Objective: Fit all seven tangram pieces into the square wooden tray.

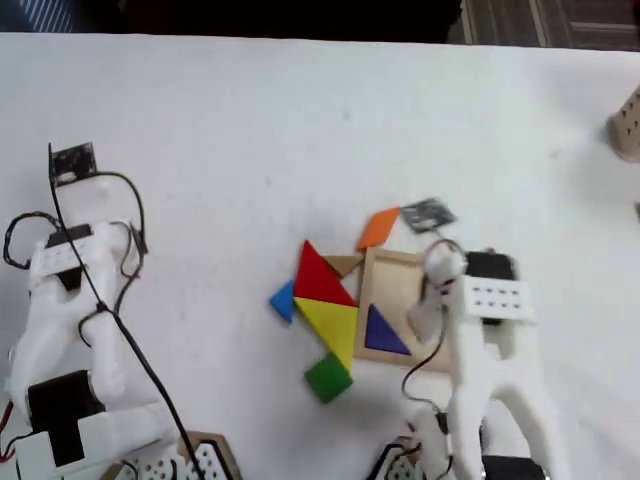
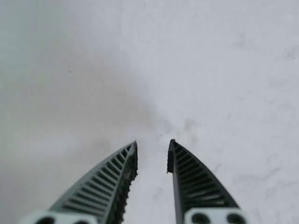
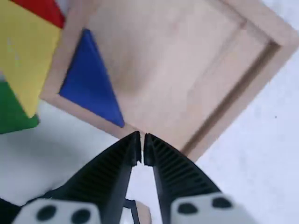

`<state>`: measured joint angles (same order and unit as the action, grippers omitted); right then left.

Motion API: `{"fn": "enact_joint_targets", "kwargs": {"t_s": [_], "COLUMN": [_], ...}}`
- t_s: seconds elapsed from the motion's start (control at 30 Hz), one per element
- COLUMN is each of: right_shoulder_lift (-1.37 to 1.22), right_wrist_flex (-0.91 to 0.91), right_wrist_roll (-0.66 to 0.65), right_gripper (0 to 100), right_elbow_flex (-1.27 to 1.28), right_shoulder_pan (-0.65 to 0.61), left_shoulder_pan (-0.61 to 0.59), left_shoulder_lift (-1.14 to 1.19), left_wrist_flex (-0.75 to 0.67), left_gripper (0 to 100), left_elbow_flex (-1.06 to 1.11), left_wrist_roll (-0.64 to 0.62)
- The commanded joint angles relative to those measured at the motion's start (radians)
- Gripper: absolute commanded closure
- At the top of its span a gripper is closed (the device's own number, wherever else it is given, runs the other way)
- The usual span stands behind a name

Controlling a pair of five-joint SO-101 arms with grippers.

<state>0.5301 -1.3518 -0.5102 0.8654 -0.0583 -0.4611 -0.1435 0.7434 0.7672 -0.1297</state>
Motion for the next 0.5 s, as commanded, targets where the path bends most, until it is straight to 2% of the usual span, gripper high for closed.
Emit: {"fn": "enact_joint_targets", "kwargs": {"t_s": [0.0, 0.13, 0.33, 0.47], "right_shoulder_lift": [0.031, 0.054, 0.077, 0.074], "right_wrist_flex": [-0.027, -0.007, 0.028, 0.041], "right_wrist_roll": [0.015, 0.017, 0.017, 0.017], "right_gripper": [97.9, 98.0, 98.0, 98.0], "right_elbow_flex": [-0.037, -0.009, 0.06, 0.078], "right_shoulder_pan": [-0.206, -0.44, -0.759, -0.872], "left_shoulder_pan": [-0.073, -0.147, -0.148, -0.148], "left_shoulder_lift": [-0.001, -0.001, 0.001, 0.001], "left_wrist_flex": [-0.037, -0.063, -0.097, -0.1], "left_gripper": [87, 87, 88, 88], "left_elbow_flex": [-0.046, -0.054, -0.049, -0.049], "left_wrist_roll": [-0.109, -0.245, -0.245, -0.245]}}
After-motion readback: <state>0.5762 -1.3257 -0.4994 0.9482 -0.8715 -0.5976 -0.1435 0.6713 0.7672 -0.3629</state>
